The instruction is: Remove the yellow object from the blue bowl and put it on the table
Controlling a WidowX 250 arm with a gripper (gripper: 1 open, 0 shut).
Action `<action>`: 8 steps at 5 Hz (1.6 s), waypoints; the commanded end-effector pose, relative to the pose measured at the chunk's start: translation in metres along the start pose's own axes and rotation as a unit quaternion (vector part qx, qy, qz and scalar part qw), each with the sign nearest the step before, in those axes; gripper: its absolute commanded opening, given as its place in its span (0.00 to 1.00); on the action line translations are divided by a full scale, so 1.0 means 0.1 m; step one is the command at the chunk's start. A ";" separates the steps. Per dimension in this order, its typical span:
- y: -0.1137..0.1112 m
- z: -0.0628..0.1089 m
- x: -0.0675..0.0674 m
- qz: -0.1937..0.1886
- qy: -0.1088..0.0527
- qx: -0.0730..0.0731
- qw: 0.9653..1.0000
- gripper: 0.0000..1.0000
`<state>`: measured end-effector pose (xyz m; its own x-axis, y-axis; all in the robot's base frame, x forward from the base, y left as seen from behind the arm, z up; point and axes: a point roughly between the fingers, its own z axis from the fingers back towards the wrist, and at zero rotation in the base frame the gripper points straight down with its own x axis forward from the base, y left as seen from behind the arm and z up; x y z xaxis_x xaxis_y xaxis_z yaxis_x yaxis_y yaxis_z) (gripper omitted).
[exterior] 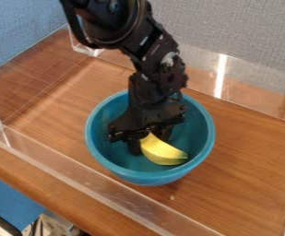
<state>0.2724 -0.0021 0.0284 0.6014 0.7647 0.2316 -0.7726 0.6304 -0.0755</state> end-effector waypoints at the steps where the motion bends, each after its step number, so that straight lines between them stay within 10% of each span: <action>1: 0.12 -0.19 -0.02 -0.013 0.016 0.013 1.000 0.00; 8: 0.41 -0.11 0.11 0.067 0.018 0.036 0.997 0.00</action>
<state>0.2610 0.0224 0.0260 0.5316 0.8190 0.2160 -0.8258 0.5578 -0.0824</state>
